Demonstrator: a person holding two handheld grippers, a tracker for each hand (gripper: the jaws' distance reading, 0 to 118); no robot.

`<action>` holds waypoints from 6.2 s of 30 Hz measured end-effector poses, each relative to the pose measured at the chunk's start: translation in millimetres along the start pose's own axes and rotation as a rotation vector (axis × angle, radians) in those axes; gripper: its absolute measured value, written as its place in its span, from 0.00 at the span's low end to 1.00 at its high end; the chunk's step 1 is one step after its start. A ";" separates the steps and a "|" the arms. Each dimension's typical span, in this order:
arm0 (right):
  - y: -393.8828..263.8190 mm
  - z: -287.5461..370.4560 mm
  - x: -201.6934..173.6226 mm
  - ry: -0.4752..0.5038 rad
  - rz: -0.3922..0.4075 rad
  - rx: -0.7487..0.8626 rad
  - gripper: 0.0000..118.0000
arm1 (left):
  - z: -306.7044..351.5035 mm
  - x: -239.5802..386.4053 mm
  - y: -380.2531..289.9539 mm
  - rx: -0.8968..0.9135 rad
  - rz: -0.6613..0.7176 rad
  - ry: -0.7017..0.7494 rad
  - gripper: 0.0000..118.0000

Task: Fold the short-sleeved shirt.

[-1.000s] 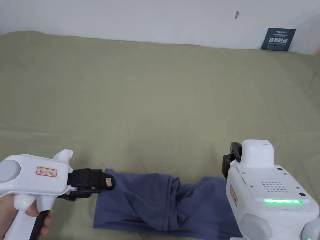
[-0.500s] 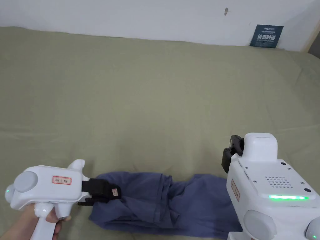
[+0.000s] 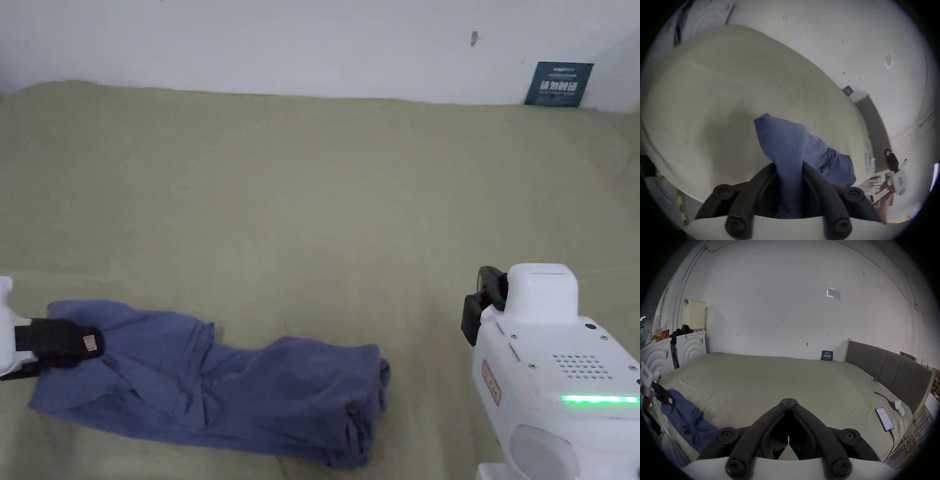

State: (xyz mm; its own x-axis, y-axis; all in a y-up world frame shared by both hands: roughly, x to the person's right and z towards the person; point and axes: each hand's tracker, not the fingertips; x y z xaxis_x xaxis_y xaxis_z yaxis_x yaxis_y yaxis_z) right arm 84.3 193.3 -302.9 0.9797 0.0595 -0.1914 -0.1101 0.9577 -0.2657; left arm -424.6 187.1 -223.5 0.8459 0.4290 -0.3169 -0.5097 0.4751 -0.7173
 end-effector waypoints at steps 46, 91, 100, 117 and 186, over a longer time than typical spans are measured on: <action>-31.5 -7.8 -3.7 0.016 0.005 -0.123 0.00 | -195.1 147.9 -114.3 -0.477 0.077 -0.622 0.00; -160.3 -158.1 -42.9 1.083 -0.863 -0.881 0.00 | -153.7 24.1 -19.3 -0.400 -0.035 -0.580 0.99; -165.5 -163.3 -40.8 1.080 -0.909 -0.890 0.00 | -203.8 36.8 -30.1 -0.428 0.019 -0.526 0.23; 2.3 -18.9 -49.0 -0.093 0.016 0.115 0.00 | -180.0 42.1 -25.1 -0.393 0.005 -0.485 0.23; 62.2 -54.6 -152.7 0.336 -0.034 0.019 0.00 | -2.7 40.5 80.5 0.214 -0.101 -0.361 0.00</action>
State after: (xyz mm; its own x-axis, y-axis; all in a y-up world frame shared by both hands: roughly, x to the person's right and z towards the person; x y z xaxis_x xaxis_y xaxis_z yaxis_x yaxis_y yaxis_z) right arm -81.3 228.5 -341.8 0.8726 -0.0653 -0.4841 -0.0722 0.9629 -0.2601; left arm -430.9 240.7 -295.7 0.8033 0.5954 0.0136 -0.4802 0.6611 -0.5765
